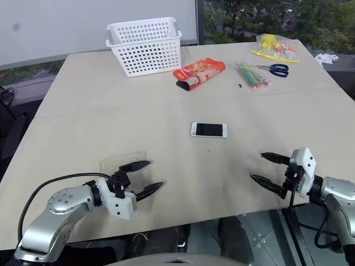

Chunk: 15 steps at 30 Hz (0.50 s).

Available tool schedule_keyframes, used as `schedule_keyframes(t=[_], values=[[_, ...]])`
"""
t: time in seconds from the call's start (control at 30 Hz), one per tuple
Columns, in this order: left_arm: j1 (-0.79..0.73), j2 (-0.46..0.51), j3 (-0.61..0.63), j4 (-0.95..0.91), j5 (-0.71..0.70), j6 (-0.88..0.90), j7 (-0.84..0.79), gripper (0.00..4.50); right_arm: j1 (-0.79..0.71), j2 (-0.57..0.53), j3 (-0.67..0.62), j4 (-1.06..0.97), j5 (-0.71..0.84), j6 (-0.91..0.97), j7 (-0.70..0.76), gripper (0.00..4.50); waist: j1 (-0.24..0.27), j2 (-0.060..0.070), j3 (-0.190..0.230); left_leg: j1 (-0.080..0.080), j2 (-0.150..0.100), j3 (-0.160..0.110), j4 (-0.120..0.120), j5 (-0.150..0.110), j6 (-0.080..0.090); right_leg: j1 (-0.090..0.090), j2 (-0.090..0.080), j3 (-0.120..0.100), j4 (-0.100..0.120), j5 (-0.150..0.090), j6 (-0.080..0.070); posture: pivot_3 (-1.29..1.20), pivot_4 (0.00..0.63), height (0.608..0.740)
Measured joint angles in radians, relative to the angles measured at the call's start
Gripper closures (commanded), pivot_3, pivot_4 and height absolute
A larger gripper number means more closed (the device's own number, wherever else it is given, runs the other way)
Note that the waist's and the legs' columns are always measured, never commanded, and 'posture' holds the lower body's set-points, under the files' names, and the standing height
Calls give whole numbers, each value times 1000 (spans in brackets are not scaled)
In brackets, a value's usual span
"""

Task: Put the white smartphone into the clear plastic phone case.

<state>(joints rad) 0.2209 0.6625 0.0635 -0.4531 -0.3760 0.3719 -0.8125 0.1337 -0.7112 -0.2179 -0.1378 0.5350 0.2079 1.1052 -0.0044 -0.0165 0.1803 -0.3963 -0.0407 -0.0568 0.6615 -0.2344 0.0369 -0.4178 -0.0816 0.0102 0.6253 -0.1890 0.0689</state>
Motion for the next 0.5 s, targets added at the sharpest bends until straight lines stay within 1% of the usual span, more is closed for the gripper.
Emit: schedule_keyframes(t=[0.2,0.5], values=[[35,-13,1,-1,-7,-40,-17,12,-1,6,1,35,-21,-57,9,0,0,0,0,0,0,1,0,0,0,0,-1,1,-1,0,0,0,150,740],[40,-21,-1,-1,-9,-48,-32,12,0,7,1,36,-21,-80,9,0,0,0,0,0,0,1,-1,0,0,0,-1,0,-1,0,0,0,150,740]])
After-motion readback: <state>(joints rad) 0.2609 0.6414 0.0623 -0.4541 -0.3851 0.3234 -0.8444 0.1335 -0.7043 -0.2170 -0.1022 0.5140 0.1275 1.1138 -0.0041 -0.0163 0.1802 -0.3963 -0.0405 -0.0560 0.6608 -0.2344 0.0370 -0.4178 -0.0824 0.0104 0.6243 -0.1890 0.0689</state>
